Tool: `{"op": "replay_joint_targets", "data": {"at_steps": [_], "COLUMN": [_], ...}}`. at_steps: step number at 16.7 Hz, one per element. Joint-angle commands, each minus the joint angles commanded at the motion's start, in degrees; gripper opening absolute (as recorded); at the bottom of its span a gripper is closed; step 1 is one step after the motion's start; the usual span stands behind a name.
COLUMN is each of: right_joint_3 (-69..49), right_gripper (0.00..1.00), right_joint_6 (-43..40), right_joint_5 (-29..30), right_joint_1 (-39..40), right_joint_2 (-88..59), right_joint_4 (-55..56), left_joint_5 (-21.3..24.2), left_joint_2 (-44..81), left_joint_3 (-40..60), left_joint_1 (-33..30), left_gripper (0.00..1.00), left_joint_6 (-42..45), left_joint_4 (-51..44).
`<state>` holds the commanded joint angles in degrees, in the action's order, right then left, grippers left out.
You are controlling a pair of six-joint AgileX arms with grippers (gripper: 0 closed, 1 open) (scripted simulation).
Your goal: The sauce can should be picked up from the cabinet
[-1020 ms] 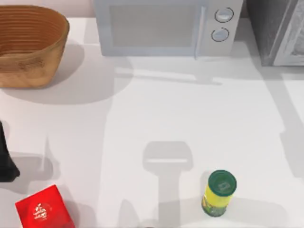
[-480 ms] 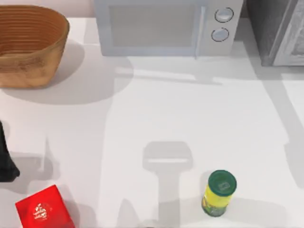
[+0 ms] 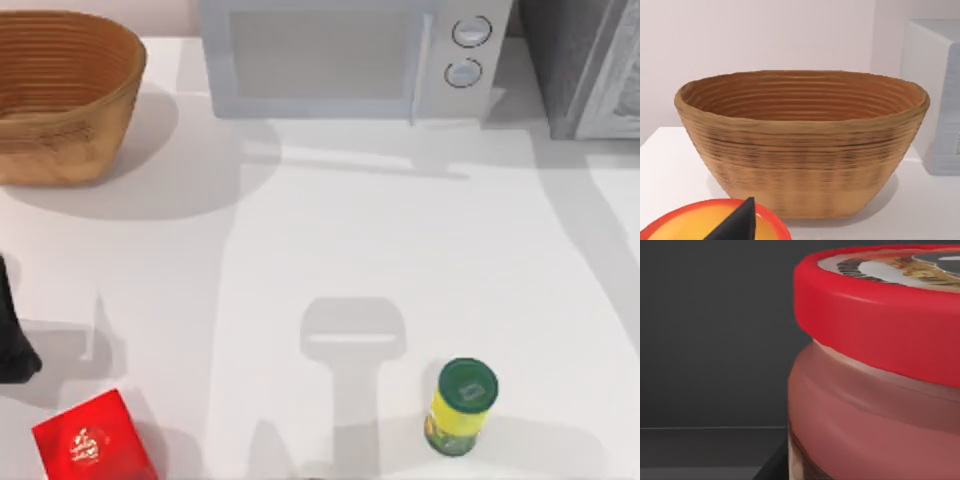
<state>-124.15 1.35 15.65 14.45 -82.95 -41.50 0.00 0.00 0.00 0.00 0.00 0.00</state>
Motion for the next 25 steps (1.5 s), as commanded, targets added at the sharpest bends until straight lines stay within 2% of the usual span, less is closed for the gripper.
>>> {"op": "replay_joint_targets", "data": {"at_steps": [7, 12, 16, 25], "right_joint_3": [0.6, 12.6, 32.9, 95.2], "right_gripper": [0.00, 0.00, 0.00, 0.00], "right_joint_6": [0.1, 0.0, -0.2, -1.0], "right_joint_5": [0.1, -1.3, -3.8, -11.1], "right_joint_1": [-0.1, -1.9, -4.1, -10.4], "right_joint_2": [1.1, 10.1, 22.9, 59.4], "right_joint_4": [-0.1, 4.8, 11.2, 29.3], "left_joint_5": [0.0, 0.0, 0.0, 0.0], "left_joint_2": [0.0, 0.0, 0.0, 0.0], "left_joint_3": [0.0, 0.0, 0.0, 0.0], "left_joint_1": [0.0, 0.0, 0.0, 0.0], "left_gripper": [1.00, 1.00, 1.00, 1.00], "left_joint_6": [0.0, 0.0, 0.0, 0.0], "left_joint_4": [0.0, 0.0, 0.0, 0.0]}}
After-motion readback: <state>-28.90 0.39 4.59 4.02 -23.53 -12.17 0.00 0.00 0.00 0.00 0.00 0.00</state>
